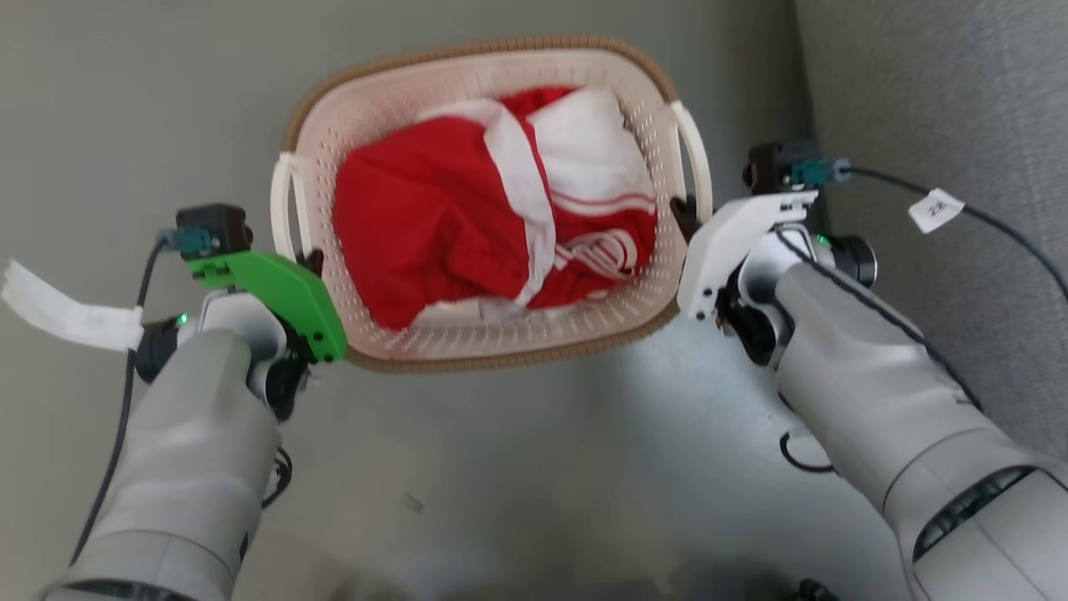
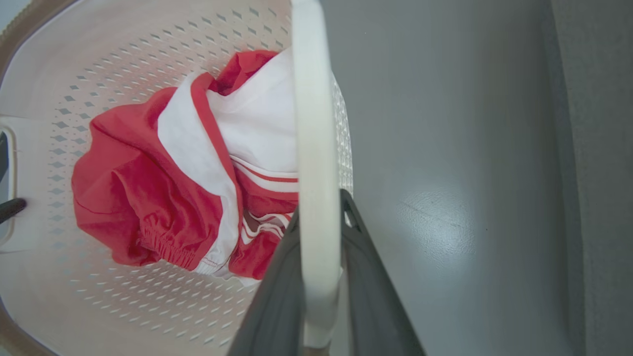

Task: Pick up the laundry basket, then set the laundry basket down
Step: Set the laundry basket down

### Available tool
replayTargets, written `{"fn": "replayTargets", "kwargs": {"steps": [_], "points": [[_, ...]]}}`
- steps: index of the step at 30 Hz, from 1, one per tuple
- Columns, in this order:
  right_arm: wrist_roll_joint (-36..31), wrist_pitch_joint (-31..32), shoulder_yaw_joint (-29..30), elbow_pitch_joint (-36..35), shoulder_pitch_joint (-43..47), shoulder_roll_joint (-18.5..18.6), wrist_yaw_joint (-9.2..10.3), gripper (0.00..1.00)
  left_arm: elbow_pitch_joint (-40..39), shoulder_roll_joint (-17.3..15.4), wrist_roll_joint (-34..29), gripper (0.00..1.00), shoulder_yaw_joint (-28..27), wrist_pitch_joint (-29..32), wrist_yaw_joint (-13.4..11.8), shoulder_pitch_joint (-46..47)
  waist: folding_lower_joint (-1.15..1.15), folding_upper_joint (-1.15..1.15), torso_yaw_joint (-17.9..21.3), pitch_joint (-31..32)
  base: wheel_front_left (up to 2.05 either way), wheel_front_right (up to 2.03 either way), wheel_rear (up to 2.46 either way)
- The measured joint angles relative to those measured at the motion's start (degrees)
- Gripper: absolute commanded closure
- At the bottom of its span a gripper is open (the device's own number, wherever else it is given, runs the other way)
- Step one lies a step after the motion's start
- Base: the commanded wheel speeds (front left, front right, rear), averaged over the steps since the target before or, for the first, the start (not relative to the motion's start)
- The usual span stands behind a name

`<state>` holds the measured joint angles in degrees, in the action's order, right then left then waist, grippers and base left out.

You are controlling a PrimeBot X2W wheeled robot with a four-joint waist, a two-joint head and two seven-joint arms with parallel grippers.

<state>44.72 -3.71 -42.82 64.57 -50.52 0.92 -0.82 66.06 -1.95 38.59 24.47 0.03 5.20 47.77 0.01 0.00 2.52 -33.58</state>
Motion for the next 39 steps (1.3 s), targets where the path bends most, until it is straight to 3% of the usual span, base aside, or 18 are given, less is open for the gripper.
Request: {"fn": "replayTargets", "kwargs": {"steps": [25, 39], "points": [[-0.43, -2.33, 1.15, 0.00, -14.02, 0.87, 2.90, 1.00, -1.21, -0.87, -0.71, 1.00, -0.16, -3.20, 0.00, 13.05, 0.00, 0.00, -2.20, -19.49, 0.00, 0.00, 0.00], [-0.86, -6.82, 1.62, 0.38, -19.14, 1.59, 2.86, 1.00, -1.81, -1.26, -1.14, 1.00, -0.36, -7.86, 0.62, 18.42, -0.01, 0.00, -3.24, -26.64, 0.00, 0.00, 0.00]]}}
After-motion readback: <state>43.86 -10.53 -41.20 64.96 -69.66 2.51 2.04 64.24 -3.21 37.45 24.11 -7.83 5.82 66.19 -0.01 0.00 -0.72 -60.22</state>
